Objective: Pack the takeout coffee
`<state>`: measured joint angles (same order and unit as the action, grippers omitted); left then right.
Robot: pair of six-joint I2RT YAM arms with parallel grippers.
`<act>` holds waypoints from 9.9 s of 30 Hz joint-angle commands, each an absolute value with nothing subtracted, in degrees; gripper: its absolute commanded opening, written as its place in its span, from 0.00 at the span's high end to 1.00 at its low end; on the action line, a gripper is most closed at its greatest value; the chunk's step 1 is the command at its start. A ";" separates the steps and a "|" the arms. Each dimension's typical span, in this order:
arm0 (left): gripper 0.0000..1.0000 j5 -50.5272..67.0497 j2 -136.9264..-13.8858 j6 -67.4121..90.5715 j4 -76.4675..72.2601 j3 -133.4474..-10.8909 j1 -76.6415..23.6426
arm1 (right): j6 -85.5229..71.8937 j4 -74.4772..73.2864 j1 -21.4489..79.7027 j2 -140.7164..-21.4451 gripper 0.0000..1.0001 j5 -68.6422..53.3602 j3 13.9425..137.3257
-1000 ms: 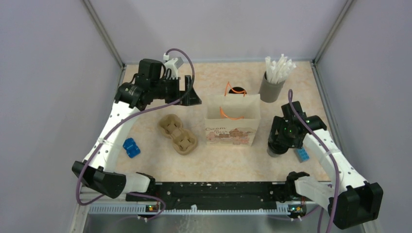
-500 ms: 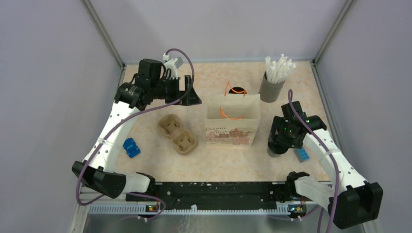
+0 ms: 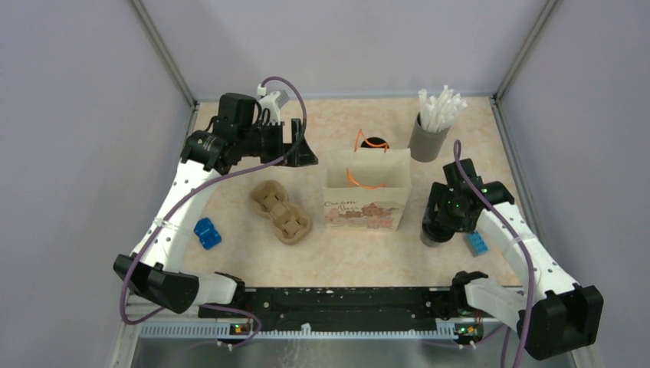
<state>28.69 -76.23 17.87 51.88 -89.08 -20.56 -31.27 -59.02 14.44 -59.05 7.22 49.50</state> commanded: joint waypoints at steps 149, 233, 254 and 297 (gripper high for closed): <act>0.94 36.80 -70.88 2.89 13.47 -72.37 -34.04 | 9.49 -45.94 55.34 -63.45 0.41 16.07 82.69; 1.00 33.71 -67.94 23.01 -6.97 -64.47 -34.24 | 30.57 -54.34 66.25 -64.86 0.40 29.52 80.13; 0.32 26.03 -62.78 13.30 36.86 -72.80 -34.21 | 21.17 -54.39 66.93 -61.74 0.43 19.94 71.42; 1.00 35.40 -61.94 17.54 2.96 -57.17 -36.19 | 25.18 -51.70 69.00 -66.87 0.43 24.87 76.91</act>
